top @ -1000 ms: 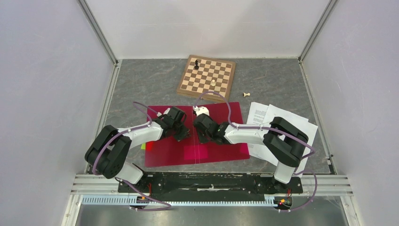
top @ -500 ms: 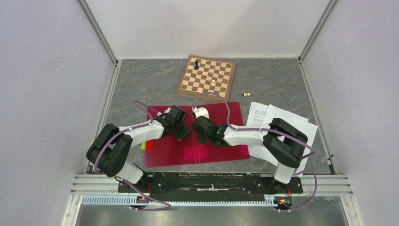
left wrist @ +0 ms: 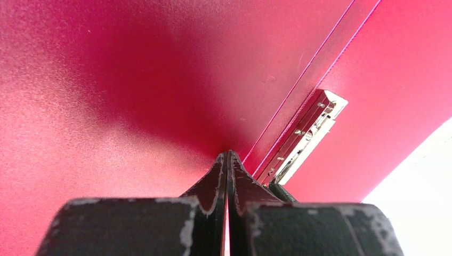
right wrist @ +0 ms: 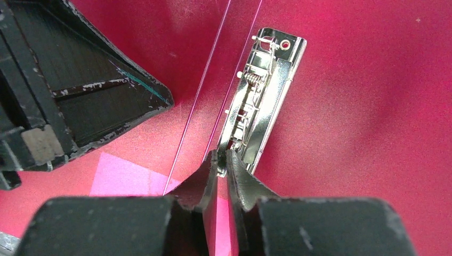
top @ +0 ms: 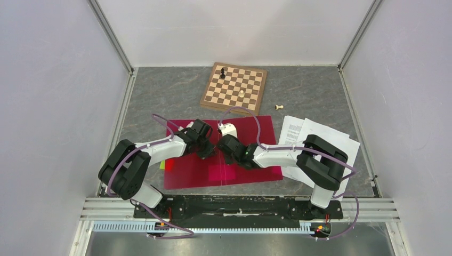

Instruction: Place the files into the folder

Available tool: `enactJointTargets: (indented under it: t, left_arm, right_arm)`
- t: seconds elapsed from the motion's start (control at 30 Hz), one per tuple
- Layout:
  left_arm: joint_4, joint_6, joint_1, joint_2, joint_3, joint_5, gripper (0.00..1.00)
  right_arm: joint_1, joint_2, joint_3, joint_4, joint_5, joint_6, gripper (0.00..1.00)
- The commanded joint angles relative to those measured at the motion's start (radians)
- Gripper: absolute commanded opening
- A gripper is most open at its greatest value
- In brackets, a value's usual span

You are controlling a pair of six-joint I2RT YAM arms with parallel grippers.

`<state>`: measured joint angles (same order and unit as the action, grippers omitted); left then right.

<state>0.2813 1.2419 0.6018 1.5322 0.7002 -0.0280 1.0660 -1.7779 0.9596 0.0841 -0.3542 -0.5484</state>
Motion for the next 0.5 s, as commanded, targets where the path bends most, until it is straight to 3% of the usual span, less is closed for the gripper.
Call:
enactJointTargets:
  t: [0.0,0.47]
  left_arm:
    - [0.151,0.011,0.001,0.099,-0.087,-0.135,0.02]
    - [0.174,0.012,-0.008,0.113,-0.097,-0.183,0.02]
  right_arm:
    - [-0.002,-0.079,-0.097,0.234,-0.042,0.024,0.08]
    - [-0.003,-0.112,-0.105,0.325,-0.144,0.025,0.08]
